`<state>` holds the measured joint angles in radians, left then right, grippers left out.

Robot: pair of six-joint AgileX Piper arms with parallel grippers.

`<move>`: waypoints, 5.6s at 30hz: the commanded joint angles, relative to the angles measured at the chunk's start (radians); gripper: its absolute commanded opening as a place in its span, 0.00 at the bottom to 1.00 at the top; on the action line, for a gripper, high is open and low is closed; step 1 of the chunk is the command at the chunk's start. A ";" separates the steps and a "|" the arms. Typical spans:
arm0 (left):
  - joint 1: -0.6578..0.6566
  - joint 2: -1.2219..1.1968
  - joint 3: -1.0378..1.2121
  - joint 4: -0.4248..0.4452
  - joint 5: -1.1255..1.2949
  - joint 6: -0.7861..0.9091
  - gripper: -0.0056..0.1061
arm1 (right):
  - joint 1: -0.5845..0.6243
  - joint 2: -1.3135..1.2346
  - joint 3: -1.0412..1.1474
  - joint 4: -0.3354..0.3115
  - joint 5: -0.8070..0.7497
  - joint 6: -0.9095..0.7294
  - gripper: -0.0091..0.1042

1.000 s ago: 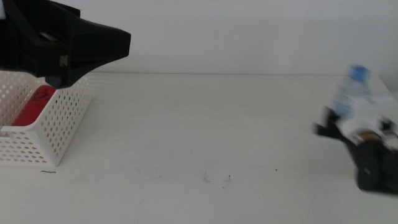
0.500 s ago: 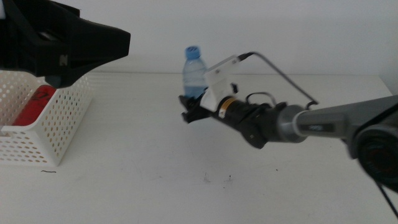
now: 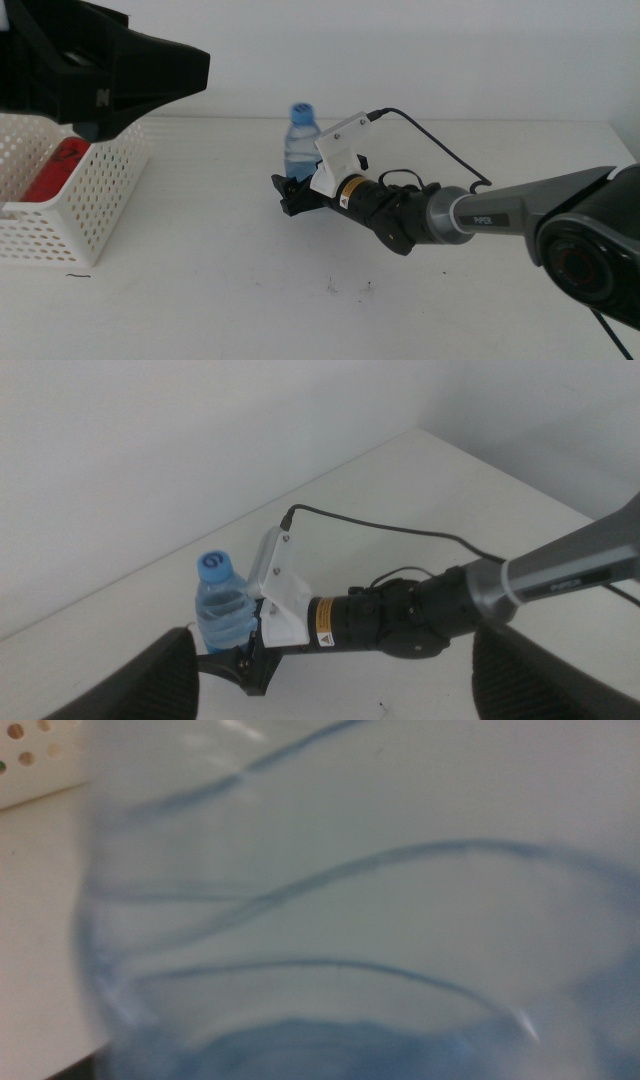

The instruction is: Use arms to grab the bottles and put them into the dustbin to the left of the table.

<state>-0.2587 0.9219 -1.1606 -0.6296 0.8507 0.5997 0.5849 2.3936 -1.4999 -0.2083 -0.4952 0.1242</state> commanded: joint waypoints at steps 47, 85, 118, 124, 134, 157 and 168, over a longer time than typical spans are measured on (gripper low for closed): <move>-0.006 -0.001 0.000 0.012 -0.051 0.051 0.89 | 0.007 -1.300 0.304 0.155 1.228 0.039 0.88; -0.319 -0.001 0.880 0.598 -1.240 -0.746 0.89 | 0.007 -1.301 0.304 0.159 1.228 0.039 0.88; 0.019 0.979 0.568 1.181 -2.002 -0.868 0.89 | 0.007 -1.301 0.304 0.159 1.228 0.039 0.88; 0.019 1.092 0.452 1.173 -1.992 -0.889 0.89 | 0.007 -1.301 0.304 0.159 1.228 0.039 0.88; 0.019 1.219 0.278 1.173 -1.952 -0.947 0.89 | 0.007 -1.301 0.304 0.159 1.228 0.039 0.88; -0.080 1.392 -0.039 1.138 -1.765 -1.026 0.89 | 0.007 -1.301 0.304 0.159 1.228 0.039 0.88; -0.077 1.322 -0.034 1.217 -1.647 -1.099 0.18 | 0.007 -1.301 0.304 0.159 1.228 0.039 0.88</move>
<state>-0.3350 2.2883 -1.1969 0.5309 -0.8318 -0.4369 0.5869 1.0980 -1.1889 -0.0468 0.7423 0.1731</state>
